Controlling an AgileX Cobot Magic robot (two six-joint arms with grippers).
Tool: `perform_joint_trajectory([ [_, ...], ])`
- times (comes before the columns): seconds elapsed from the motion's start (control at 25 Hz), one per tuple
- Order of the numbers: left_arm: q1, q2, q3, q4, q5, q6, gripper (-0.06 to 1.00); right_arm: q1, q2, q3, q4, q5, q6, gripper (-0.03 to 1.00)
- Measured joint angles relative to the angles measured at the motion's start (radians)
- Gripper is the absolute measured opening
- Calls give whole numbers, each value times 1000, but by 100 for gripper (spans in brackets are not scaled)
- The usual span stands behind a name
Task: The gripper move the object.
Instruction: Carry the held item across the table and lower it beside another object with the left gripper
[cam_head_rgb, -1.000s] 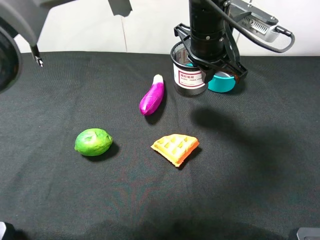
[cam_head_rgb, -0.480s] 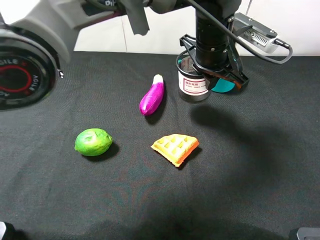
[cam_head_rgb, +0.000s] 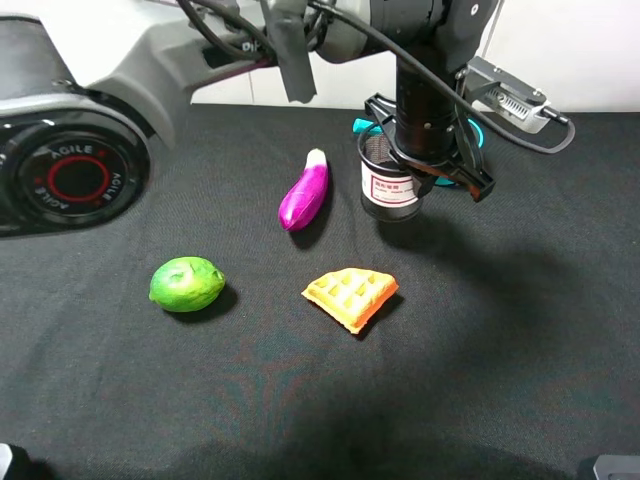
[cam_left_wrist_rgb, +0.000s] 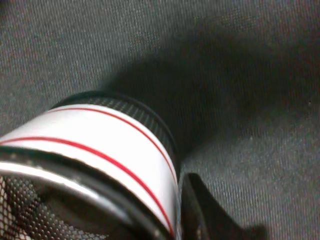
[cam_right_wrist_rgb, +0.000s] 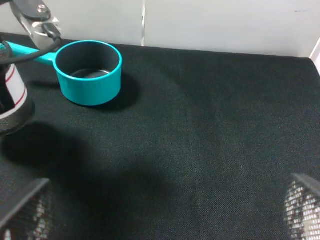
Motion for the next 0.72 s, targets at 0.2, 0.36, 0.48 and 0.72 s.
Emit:
perform_joint_trajectory([
  [0.2,1,14,-5,-3,-38,0,11,0,0,0,0,0,0,69],
  [0.36,5,24,-5,-1,-51,2,11,0,0,0,1,0,0,69],
  [0.48,11,29,-5,-1,-76,16,11,0,0,0,1,0,0,69],
  [0.72,30,36,-5,1,-90,16,11,0,0,0,1,0,0,69],
])
